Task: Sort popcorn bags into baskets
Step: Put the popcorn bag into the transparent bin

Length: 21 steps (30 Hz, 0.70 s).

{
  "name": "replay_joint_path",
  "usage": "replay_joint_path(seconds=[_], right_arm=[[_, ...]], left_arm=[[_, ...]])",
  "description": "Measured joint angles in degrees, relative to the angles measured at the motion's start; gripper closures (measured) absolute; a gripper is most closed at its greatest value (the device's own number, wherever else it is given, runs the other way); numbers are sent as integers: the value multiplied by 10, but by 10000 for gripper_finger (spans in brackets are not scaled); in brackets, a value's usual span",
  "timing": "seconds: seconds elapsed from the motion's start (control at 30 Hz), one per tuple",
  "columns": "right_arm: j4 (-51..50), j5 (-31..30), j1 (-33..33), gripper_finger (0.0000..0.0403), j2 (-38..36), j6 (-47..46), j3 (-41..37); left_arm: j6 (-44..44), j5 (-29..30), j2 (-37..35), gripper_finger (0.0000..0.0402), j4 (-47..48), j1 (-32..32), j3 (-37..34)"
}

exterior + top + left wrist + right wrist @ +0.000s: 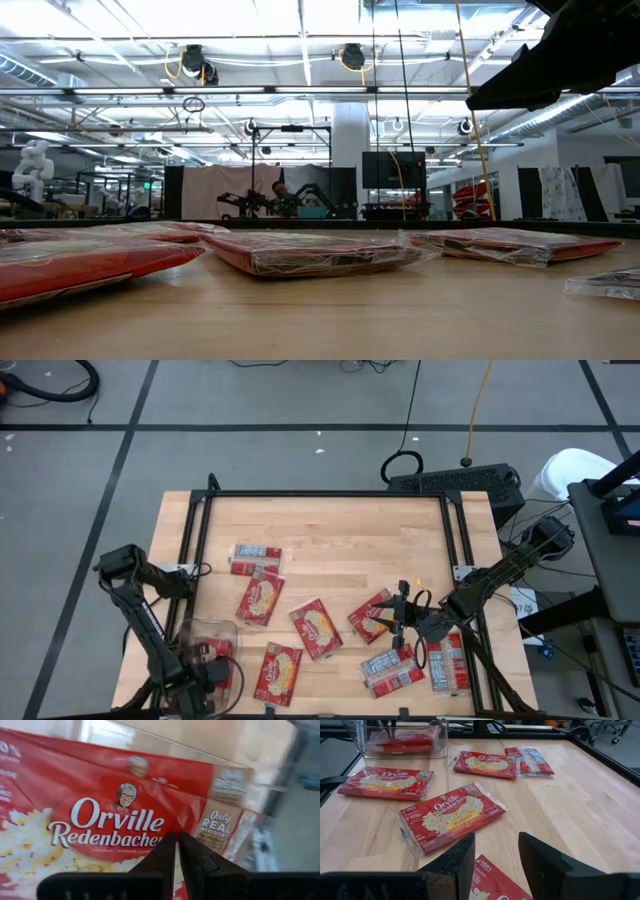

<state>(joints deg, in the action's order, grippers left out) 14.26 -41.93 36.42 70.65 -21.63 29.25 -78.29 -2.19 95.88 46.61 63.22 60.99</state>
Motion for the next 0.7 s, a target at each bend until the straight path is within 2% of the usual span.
replay_joint_path(seconds=[0.17,0.47,0.57,0.7], right_arm=[[0,0,0,257,0,1,0],[0,0,0,257,0,-6,0],[0,0,0,257,0,-18,0],[5,0,2,257,0,-49,0]], left_arm=[[-13,-14,-14,371,-4,0,9],[-43,-5,-75,371,11,-2,10],[-44,26,-102,371,40,-2,10],[-30,99,-133,371,95,-3,10]])
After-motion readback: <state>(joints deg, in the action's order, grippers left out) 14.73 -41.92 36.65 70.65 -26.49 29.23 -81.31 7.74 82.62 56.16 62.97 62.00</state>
